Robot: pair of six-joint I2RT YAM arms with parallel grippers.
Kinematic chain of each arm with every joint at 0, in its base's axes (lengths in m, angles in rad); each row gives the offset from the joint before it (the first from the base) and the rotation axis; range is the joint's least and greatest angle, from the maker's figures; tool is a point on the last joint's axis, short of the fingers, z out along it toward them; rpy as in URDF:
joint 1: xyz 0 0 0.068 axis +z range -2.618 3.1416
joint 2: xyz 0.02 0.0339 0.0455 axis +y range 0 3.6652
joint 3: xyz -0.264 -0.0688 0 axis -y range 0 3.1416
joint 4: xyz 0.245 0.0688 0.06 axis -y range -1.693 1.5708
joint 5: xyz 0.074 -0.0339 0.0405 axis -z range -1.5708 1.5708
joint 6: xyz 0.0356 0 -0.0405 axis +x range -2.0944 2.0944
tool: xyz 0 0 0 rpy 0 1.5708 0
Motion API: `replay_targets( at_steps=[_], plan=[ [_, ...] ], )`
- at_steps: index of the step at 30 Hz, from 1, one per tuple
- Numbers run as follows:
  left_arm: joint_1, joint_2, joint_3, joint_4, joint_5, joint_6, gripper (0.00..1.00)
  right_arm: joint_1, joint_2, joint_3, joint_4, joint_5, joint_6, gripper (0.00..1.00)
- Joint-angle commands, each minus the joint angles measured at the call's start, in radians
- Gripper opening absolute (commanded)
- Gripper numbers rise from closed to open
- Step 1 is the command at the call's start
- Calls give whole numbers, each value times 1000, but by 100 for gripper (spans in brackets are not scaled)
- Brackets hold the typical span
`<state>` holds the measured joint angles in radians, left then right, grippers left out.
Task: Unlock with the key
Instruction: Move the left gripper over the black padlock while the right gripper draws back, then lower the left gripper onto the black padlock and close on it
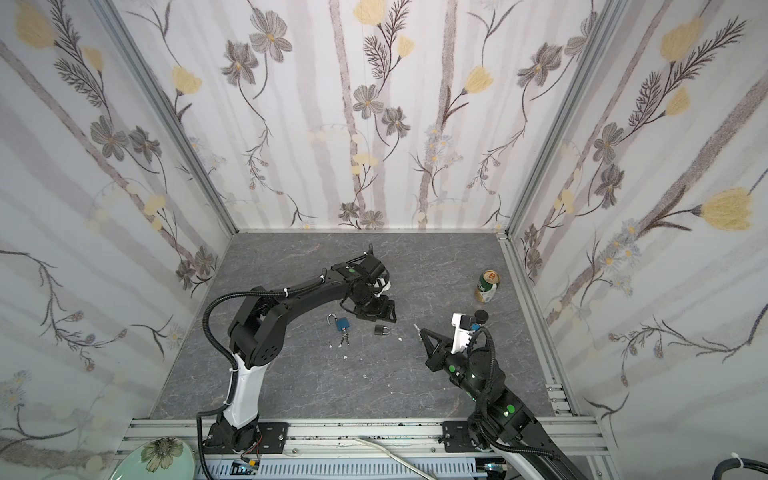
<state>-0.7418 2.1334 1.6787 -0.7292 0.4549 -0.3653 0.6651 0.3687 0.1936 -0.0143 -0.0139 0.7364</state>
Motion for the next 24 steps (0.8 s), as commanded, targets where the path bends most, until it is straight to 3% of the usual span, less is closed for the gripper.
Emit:
replay_targets(
  at_steps=[1,12,24],
  plan=[
    [-4,35,33,-46,-10,29,77,-1,-11,-8,-13,22,14,0],
    [-13,98,82,-82,-27,54,77,-1,-53,-22,-35,27,26,0],
    [-45,58,10,-84,-26,45,70,0,-57,-35,-36,29,33,0]
  ],
)
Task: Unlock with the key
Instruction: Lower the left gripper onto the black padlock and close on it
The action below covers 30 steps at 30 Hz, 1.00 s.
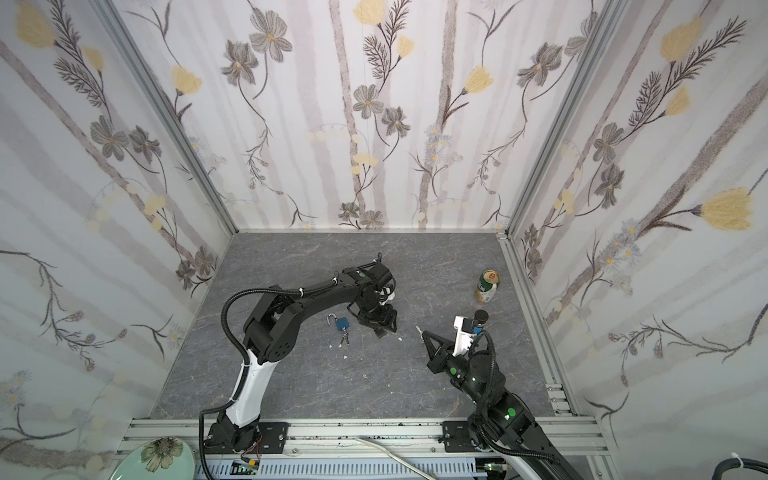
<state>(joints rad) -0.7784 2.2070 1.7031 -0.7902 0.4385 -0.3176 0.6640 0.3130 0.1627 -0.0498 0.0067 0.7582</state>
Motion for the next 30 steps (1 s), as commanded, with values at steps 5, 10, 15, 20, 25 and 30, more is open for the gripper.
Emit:
replay_targets(
  at_steps=[5,10,15,20,25,30],
  plan=[
    [-25,-18,-10,-63,-105,-26,66,-1,-1,-9,1,11,15,0],
    [-40,10,32,-119,-218,-68,64,-1,-3,-14,1,13,18,0],
    [-65,45,91,-167,-299,-105,60,0,-8,-18,1,15,18,0],
    [-88,75,129,-198,-325,-123,58,-2,-11,-26,2,16,19,0],
    [-116,109,172,-259,-397,-131,53,-2,-14,-32,2,19,20,0],
    [-119,118,159,-253,-401,-157,43,-4,-16,-38,2,24,21,0]
  ],
)
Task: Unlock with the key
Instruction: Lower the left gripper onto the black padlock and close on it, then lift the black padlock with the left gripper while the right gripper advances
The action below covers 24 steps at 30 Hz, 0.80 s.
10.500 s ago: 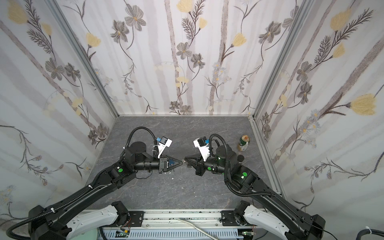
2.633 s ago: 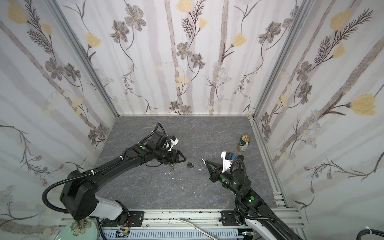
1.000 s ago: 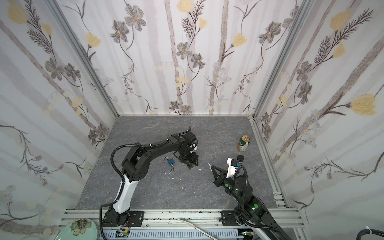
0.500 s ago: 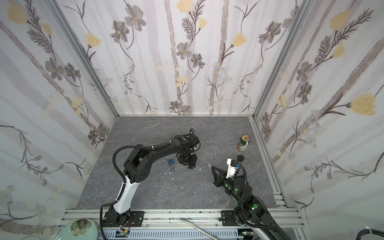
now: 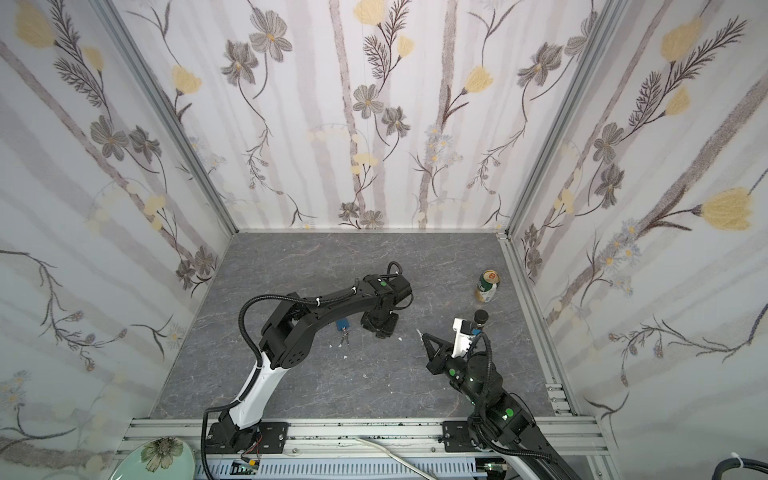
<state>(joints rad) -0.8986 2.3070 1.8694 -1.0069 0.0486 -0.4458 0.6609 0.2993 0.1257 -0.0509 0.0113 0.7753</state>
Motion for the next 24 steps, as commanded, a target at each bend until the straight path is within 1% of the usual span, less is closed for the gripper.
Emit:
replay_targets(
  at_steps=[1,6,9,16,24],
  plan=[
    [0,20,-9,-33,-7,-32,41,0,-3,-2,4,18,4,0],
    [-2,35,-7,-30,8,-40,23,-1,-6,-6,4,20,6,0],
    [-2,33,-17,-22,14,-42,19,-2,-9,-8,5,21,8,0],
    [1,-29,-62,13,-11,-72,16,-4,-5,-11,12,20,6,0],
    [34,-200,-188,97,-42,-129,16,-4,67,-28,93,-11,-5,0]
  ],
)
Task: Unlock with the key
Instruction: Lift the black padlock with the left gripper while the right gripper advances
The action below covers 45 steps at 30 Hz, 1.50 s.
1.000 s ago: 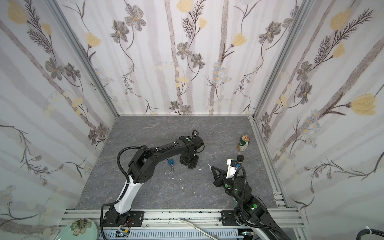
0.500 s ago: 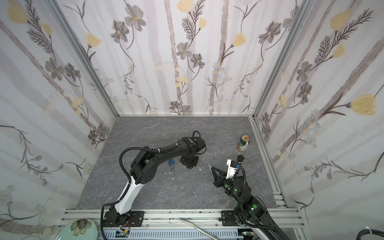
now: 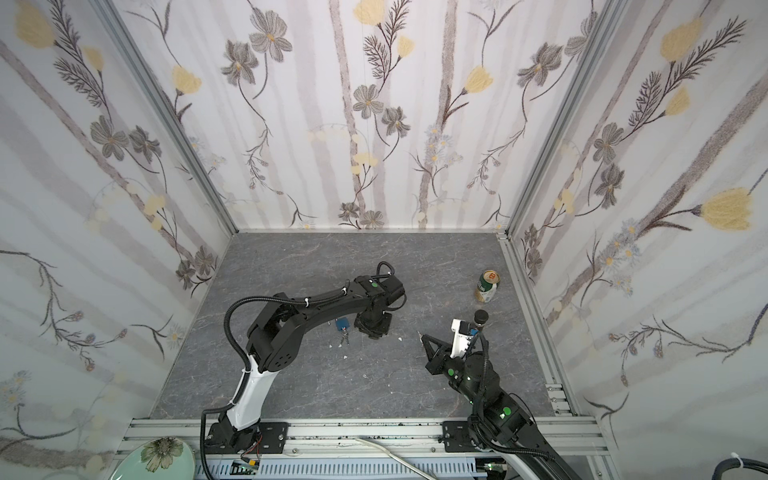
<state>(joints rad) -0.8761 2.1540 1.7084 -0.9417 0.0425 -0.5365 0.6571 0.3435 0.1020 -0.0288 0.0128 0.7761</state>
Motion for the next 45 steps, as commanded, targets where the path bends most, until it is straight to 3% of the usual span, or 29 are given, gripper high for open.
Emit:
replay_targets(
  at_steps=[1,22,31,45],
  plan=[
    [18,-66,-43,40,-36,-44,16,1,33,-5,81,-17,-7,0],
    [145,-484,-389,240,8,-322,18,26,247,1,339,-55,-14,0],
    [169,-568,-440,302,39,-422,18,153,412,37,471,27,-39,0],
    [183,-594,-431,342,87,-509,18,338,776,85,843,141,-44,0]
  ],
)
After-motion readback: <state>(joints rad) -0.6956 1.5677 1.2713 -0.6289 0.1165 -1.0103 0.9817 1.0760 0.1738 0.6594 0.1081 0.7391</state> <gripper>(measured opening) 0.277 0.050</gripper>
